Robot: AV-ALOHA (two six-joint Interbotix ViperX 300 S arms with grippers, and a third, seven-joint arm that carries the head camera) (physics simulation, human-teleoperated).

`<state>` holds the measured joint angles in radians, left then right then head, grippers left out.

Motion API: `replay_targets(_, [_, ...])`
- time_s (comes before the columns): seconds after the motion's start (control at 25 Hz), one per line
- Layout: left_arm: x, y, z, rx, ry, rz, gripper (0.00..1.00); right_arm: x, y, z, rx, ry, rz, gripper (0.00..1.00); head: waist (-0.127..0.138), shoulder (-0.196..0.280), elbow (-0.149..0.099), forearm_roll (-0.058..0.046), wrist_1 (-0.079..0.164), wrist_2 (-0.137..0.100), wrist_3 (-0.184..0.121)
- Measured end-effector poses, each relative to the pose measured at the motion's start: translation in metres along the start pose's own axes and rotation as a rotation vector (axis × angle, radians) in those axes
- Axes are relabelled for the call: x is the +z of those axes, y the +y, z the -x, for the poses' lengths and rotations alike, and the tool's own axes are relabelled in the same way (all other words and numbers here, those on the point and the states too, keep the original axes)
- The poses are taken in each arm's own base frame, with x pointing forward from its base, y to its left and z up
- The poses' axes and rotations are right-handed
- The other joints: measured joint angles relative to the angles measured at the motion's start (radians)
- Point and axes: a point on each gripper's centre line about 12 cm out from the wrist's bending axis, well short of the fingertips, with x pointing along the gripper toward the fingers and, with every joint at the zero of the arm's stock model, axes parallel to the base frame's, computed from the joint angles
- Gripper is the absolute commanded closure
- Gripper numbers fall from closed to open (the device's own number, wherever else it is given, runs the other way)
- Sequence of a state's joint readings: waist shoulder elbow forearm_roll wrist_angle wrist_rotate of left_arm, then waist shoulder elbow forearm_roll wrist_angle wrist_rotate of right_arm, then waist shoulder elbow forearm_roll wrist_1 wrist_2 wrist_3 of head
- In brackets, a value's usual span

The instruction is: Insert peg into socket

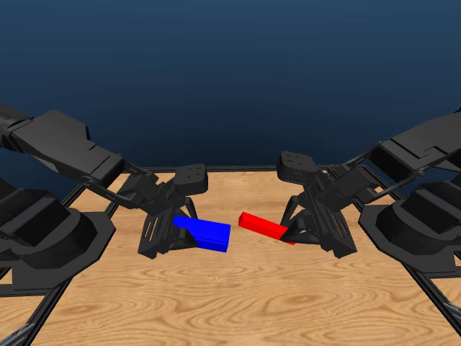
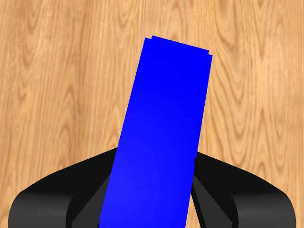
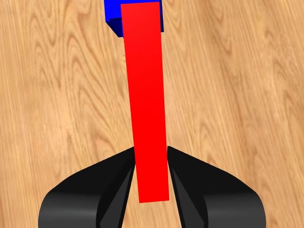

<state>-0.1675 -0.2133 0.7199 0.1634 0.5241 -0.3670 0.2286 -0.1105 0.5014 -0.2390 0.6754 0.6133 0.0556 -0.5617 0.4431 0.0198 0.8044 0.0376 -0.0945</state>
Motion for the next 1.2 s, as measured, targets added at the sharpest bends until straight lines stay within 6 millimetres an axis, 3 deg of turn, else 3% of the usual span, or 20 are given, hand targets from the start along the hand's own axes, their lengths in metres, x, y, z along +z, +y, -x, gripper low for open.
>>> replay_targets(0.24, [0.012,0.001,0.010,0.024,0.008,-0.025,1.00,0.009,0.001,-0.004,0.010,0.002,0.027,1.00,0.004,-0.010,0.002,0.000,-0.007,0.002,-0.012])
replay_targets(0.6, [0.020,0.004,0.024,0.057,0.025,-0.050,1.00,0.006,0.003,-0.010,0.025,0.015,0.028,1.00,0.000,-0.012,0.002,0.000,-0.012,0.006,-0.018])
replay_targets(1.2, [0.027,0.004,0.025,0.063,0.029,-0.074,1.00,0.000,0.001,-0.032,0.047,0.016,0.015,1.00,0.000,-0.015,0.002,0.000,-0.012,0.011,-0.028])
